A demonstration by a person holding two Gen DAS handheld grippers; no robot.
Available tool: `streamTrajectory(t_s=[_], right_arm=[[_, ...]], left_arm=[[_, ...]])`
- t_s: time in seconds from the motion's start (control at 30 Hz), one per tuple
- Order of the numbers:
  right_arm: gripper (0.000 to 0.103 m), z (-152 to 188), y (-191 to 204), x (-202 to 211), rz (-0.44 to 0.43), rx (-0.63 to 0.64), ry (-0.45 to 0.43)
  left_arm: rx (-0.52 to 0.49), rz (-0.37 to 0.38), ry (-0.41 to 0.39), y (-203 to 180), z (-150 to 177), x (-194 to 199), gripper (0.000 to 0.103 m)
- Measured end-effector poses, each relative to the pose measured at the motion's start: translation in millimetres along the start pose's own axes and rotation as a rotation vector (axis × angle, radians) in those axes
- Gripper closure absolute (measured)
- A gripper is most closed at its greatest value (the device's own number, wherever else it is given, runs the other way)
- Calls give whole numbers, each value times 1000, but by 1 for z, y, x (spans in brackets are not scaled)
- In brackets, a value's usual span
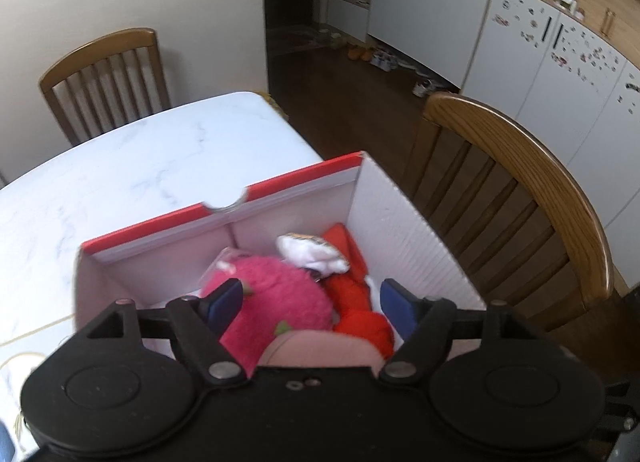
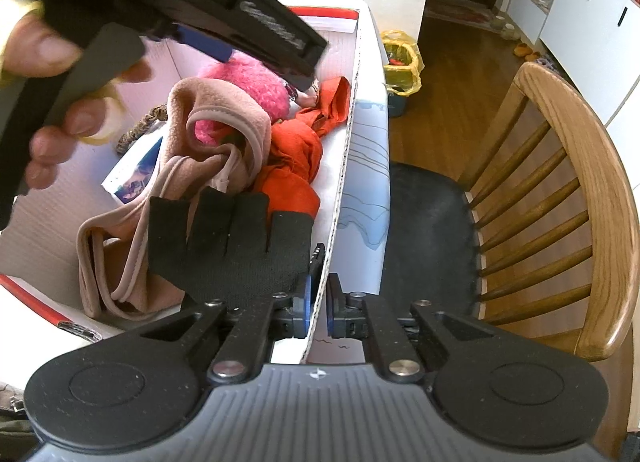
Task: Organize objects
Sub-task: 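Withdraw the left gripper from the box toward the white cable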
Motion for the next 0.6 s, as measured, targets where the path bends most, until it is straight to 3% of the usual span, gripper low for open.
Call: streamTrajectory(t_s=[0.6], right_arm=[[96,-1,-3,-2,5,-65,17]], left_arm=[[96,21,-91,48,33,68,27]])
Point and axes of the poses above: each gripper's, at about its wrist camera, not at the fingertips, and x roughly against the way its jaws point, y to its left, z to its underside, the point moved 6 cm from there along -x, roughly the way its jaws point, and after that the axes turned 5 degrees about y, right-handed, at the moved point
